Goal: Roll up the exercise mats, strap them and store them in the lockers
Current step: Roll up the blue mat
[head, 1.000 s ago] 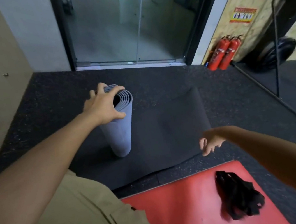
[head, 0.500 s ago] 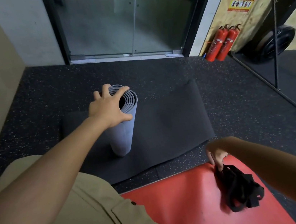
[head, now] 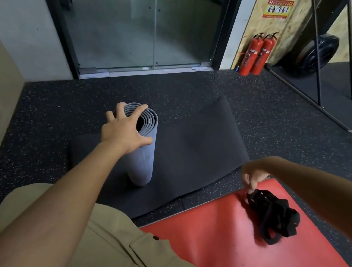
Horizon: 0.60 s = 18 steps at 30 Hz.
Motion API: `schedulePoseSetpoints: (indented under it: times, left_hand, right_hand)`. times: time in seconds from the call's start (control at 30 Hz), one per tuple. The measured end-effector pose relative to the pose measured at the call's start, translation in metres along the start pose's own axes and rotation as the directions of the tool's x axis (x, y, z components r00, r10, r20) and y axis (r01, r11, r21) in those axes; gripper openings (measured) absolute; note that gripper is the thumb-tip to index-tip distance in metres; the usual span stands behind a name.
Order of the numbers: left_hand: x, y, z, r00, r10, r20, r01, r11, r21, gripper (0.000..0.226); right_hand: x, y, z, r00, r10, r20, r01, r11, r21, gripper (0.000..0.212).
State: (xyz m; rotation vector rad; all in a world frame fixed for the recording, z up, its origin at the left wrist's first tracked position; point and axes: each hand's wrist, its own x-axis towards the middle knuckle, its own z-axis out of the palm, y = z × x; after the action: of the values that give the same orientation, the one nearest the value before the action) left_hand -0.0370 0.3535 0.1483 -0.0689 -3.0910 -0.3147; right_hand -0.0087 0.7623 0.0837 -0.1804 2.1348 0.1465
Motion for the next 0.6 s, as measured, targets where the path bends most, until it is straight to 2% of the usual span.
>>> schedulePoseSetpoints:
  times: [0.1,0.23,0.37,0.5,0.6]
  left_hand:
    - [-0.002,0.003,0.0,1.0,0.003,0.005,-0.003,1.0,-0.005,0.098]
    - [-0.006,0.005,0.001,1.0,0.01,0.003,-0.01,1.0,-0.003,0.098]
    - [-0.009,0.003,0.001,1.0,0.004,-0.001,-0.004,1.0,-0.011,0.099]
    - [-0.011,0.003,0.0,1.0,-0.002,0.004,0.002,1.0,-0.017,0.099]
    - [-0.013,0.004,0.001,1.0,0.002,0.001,-0.002,1.0,-0.014,0.099]
  right_hand:
    - [-0.014,0.003,-0.019,1.0,0.026,0.005,-0.027,0.974,0.223,0.01]
    - [-0.027,0.011,-0.029,0.989,0.03,0.146,-0.099,0.868,0.487,0.016]
    - [-0.039,0.014,-0.033,0.975,-0.075,0.21,-0.077,0.77,0.633,0.029]
    - [-0.041,0.007,-0.032,0.978,-0.177,0.108,0.039,0.669,0.742,0.019]
    - [-0.04,-0.002,-0.029,0.972,-0.236,-0.01,0.148,0.572,0.807,0.025]
